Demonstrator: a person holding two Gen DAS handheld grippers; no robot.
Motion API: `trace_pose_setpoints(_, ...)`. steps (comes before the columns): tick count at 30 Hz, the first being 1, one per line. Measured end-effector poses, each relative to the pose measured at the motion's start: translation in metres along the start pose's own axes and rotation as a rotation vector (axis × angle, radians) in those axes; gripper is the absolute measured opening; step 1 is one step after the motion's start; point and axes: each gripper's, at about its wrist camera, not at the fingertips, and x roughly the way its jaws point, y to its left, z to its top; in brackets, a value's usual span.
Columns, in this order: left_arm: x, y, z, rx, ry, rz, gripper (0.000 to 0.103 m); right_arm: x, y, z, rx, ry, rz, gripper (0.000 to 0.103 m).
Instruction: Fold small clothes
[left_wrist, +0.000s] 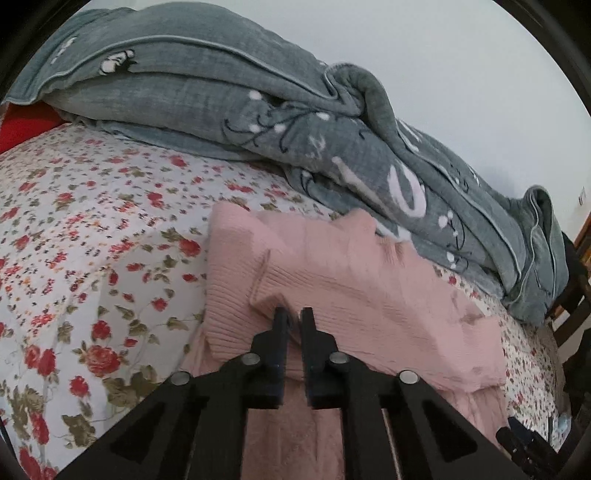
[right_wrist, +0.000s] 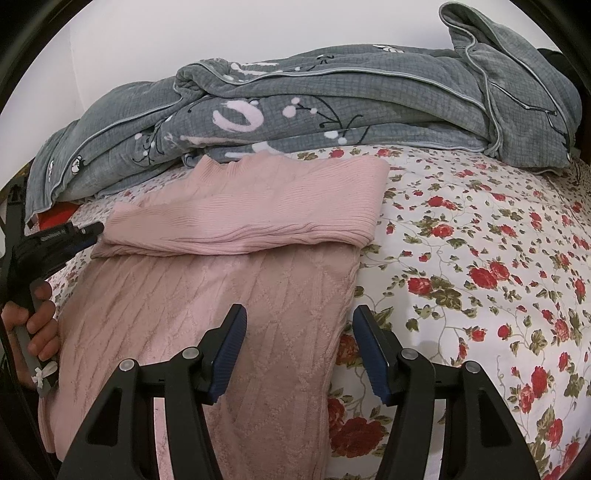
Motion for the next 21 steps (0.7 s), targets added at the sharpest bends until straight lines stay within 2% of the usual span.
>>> trace_pose_setpoints(4,-0.012,0.002,0.001,-0.014,-0.059,0.016,0.003,-0.001,-0.001,0.001,0.007,-0.006,-0.004,0.059)
trace_pose_setpoints(7,-0.013,0.003,0.001,-0.01,-0.069,0.138,0.003,-0.003,-0.003,0.001,0.02,-0.014,-0.012,0.059)
trace_pose_setpoints(12,-0.009,0.01,0.002,-0.021,-0.027,0.066,0.003,-0.004,-0.003,0.002,0.023,-0.013,-0.009,0.059)
trace_pose_setpoints(15,-0.014,0.006,0.001,0.01,-0.031,0.064,0.003,-0.011,-0.001,0.003,0.018,-0.03,-0.006,0.059)
trace_pose_setpoints(17,-0.023,-0.001,-0.001,0.06,-0.052,0.088,0.004,-0.021,0.001,0.005,0.012,-0.052,0.006,0.059)
trace_pose_setpoints(18,-0.029,-0.005,-0.003,0.087,-0.06,0.099,0.007,-0.026,0.002,0.007,0.01,-0.066,0.015,0.059)
trace_pose_setpoints(20,-0.038,-0.012,-0.005,0.125,-0.07,0.101,0.021,-0.036,0.005,0.01,0.011,-0.085,0.015,0.059)
trace_pose_setpoints(21,-0.045,-0.016,-0.008,0.138,-0.079,0.104,0.037,-0.042,0.008,0.011,0.011,-0.092,0.01,0.059)
